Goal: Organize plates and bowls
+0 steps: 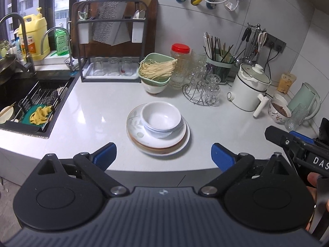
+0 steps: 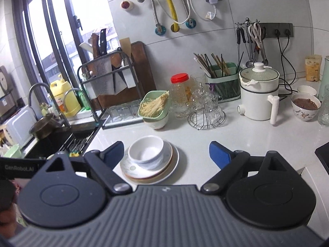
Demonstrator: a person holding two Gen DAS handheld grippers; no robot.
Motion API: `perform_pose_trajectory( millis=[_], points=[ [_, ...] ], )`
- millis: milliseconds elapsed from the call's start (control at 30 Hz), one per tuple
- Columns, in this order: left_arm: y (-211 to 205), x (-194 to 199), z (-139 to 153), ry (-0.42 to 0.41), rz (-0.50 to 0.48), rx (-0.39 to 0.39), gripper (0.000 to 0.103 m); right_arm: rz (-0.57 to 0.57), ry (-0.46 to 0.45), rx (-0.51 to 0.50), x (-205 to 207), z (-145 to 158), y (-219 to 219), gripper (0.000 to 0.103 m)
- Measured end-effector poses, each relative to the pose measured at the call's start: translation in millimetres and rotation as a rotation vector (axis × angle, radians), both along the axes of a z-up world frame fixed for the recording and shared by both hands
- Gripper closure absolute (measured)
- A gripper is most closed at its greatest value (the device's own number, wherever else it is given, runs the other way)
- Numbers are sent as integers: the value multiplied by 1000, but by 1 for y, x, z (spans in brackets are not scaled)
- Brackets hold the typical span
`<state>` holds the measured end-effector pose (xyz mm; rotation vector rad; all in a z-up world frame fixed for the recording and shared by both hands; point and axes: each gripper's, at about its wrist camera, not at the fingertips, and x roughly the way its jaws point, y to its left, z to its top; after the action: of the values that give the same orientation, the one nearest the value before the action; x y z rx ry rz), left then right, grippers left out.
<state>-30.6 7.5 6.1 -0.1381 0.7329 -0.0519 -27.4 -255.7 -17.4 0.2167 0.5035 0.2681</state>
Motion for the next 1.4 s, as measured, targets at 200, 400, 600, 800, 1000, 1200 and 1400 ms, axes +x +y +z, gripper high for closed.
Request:
perform_pose_trajectory(
  millis=[200,400,600,800,1000,1200,1400],
  points=[
    [-2,-14,-3,2,17,6,3,12,5,-12,-14,-4,0,12],
    [-3,-21,-7,-2,16,23,3,-4,10,-16,-20,-8,0,12],
    [-1,-17,-13,15,12,31,3,8,7,-41,-25,-13,6,12],
    [-3,-17,-7,-7,-8,70,3,12,20,-28,-32,-13,8,12],
    [0,-23,-8,-2,-8,66,3,-15,32,-12,-42,-16,6,12],
    [-5,-32,-16,1,-25,60,3,-20,18,-32,-50,-18,6,12],
    [-9,-35,-15,-20,-26,54,3,-34,12,-26,-54,-18,1,12]
  ],
)
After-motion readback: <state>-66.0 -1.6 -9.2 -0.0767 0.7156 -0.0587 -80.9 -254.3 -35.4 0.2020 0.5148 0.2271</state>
